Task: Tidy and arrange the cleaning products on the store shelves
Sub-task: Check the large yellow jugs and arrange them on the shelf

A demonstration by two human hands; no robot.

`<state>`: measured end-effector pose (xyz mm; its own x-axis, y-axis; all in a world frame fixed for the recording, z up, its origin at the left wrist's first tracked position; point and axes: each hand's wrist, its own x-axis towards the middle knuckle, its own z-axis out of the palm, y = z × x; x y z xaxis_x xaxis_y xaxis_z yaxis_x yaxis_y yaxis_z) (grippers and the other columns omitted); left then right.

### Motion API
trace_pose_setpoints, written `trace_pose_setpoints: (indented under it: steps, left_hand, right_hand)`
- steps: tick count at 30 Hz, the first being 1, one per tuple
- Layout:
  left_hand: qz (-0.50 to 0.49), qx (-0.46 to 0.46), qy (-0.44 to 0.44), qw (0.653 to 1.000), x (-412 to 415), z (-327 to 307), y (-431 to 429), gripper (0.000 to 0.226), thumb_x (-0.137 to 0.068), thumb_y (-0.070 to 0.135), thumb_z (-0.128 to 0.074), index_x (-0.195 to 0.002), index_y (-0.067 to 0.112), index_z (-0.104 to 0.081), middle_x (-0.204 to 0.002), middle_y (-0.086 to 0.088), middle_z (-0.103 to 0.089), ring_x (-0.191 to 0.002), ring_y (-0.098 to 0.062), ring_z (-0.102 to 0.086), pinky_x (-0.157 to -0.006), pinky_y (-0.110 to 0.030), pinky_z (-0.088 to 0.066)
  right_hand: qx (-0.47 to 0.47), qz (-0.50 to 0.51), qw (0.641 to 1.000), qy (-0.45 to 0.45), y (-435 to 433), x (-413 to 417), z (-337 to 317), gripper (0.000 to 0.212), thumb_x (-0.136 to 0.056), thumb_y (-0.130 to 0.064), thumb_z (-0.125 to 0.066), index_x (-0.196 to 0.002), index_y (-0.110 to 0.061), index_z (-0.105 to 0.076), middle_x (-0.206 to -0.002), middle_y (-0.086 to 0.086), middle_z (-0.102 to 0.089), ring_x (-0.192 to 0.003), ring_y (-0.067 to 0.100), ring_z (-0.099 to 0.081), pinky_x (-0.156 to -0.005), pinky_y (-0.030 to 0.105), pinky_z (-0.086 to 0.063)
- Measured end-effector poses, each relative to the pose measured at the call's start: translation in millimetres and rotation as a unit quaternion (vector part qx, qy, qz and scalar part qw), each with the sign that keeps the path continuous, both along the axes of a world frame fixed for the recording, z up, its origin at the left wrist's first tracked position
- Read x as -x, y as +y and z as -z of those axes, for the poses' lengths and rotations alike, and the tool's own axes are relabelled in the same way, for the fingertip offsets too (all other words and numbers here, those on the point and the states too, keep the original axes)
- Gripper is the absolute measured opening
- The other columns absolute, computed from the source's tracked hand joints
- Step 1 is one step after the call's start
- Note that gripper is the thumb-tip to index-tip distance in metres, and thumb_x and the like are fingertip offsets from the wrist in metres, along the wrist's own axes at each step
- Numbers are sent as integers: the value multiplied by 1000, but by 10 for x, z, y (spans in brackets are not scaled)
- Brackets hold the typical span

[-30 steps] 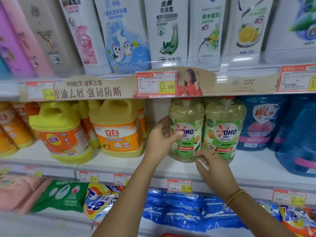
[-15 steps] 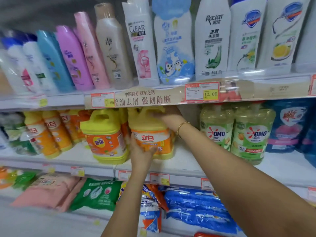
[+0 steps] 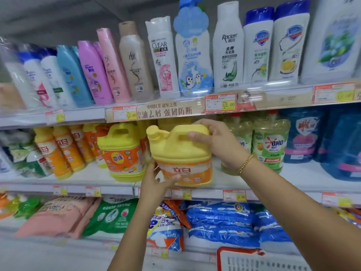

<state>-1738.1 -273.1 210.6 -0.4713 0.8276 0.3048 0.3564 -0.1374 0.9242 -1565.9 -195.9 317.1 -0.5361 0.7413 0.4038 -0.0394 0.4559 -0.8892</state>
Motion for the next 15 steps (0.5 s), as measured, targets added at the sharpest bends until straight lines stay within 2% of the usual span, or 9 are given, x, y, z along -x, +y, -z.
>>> trace_pose_setpoints:
  steps: [2, 5, 7, 9, 11, 13, 15]
  left_hand:
    - [64, 12, 23, 998, -114, -234, -114, 91, -47, 50, -88, -128, 35, -49, -119, 14, -65, -112, -4, -61, -93, -34, -53]
    - [163, 45, 78, 982, -399, -562, -227, 91, -43, 34, -96, -122, 25, -52, -107, 14, -71, -98, -3, -68, -78, -21, -56]
    - [198, 50, 98, 974, -627, -714, -260, 92, -43, 30, -97, -123, 24, -51, -106, 15, -71, -97, -2, -68, -75, -19, -55]
    - [214, 43, 111, 969, -851, -838, -247, 93, -41, 34, -97, -122, 27, -52, -108, 14, -71, -98, -3, -67, -78, -22, -56]
    - [210, 18, 114, 971, -1059, -946, -195, 91, -40, 30, -97, -119, 31, -53, -106, 16, -70, -97, -1, -67, -77, -20, -55]
    - [188, -12, 123, 974, -1276, -1061, -133, 91, -38, 32, -97, -117, 37, -52, -106, 21, -69, -97, 2, -65, -78, -20, -55]
    - [167, -41, 134, 976, -1486, -1143, -70, 95, -37, 34, -97, -120, 39, -51, -106, 25, -67, -97, 6, -64, -80, -21, -55]
  right_hand:
    - [45, -29, 996, 65, -46, -307, -161, 6, -83, -13, -67, -89, -13, -66, -82, 4, -66, -75, 16, -62, -67, 27, -50]
    - [85, -68, 989, 105, -100, -758, -313, 25, -71, -23, -69, -93, -11, -68, -84, 3, -71, -76, 13, -66, -66, 23, -54]
    - [96, -72, 986, 116, -157, -1040, -389, 30, -66, -26, -71, -92, -12, -69, -81, 1, -72, -76, 11, -67, -64, 22, -55]
    - [80, -66, 988, 116, -200, -1307, -476, 25, -71, -23, -66, -92, -8, -67, -77, 1, -71, -73, 10, -67, -62, 19, -54]
    - [57, -40, 990, 120, -231, -1558, -569, 26, -69, -27, -68, -85, -7, -63, -72, 1, -65, -68, 10, -62, -61, 18, -50]
    - [37, -9, 989, 141, -221, -1793, -629, 30, -67, -31, -70, -87, -9, -66, -79, 7, -62, -75, 15, -60, -68, 23, -50]
    - [27, 19, 983, 183, -196, -1992, -638, 34, -65, -32, -71, -95, -15, -71, -86, 5, -69, -83, 15, -64, -71, 23, -53]
